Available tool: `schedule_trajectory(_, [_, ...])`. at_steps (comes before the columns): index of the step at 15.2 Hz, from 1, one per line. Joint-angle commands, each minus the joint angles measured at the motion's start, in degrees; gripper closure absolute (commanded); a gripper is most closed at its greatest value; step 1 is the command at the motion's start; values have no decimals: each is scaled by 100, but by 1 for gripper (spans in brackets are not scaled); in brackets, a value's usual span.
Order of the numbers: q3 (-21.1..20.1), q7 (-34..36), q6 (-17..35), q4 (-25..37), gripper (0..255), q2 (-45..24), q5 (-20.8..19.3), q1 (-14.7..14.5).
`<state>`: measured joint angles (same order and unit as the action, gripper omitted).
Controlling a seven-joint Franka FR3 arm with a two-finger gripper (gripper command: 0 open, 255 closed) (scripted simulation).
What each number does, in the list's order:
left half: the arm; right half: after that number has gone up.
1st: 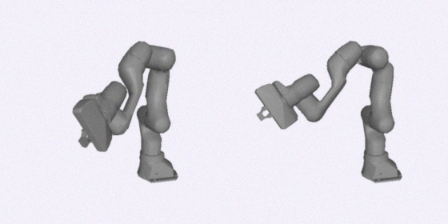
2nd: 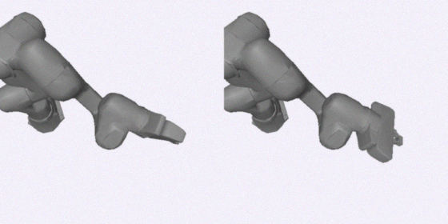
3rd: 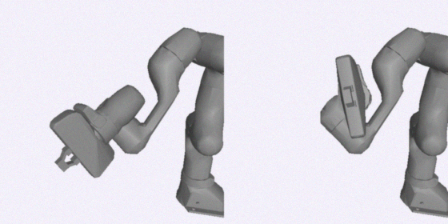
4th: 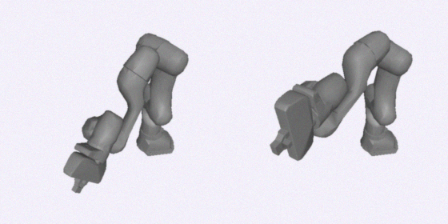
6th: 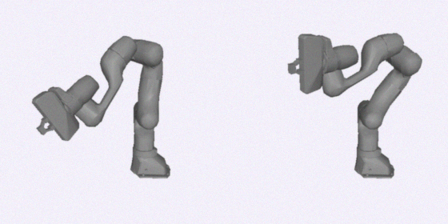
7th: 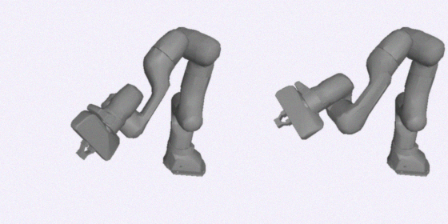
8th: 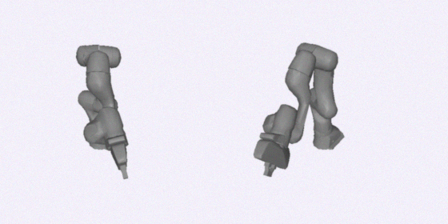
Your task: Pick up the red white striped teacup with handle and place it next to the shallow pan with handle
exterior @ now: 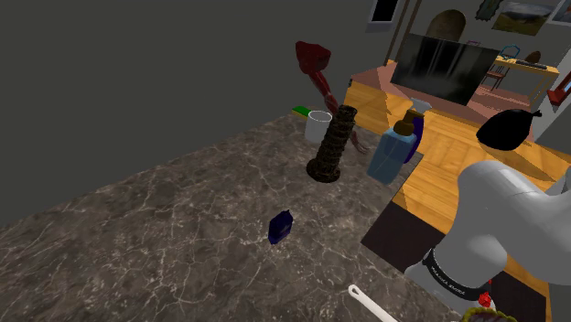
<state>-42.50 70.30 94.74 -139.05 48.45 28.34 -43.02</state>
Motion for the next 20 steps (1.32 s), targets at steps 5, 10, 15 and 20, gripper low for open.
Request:
schedule_trajectory(5, [-554, 821, -263, 325, 255, 185, 494, -343])
schedule_trajectory(10, [-1093, 1517, -397, 760, 255, 183, 859, -470])
schedule_trajectory(15, [-1701, 2213, -482, 1340, 255, 89, 1170, -427])
schedule_trajectory(20, [-2436, 2940, -550, 2112, 255, -57, 1437, -166])
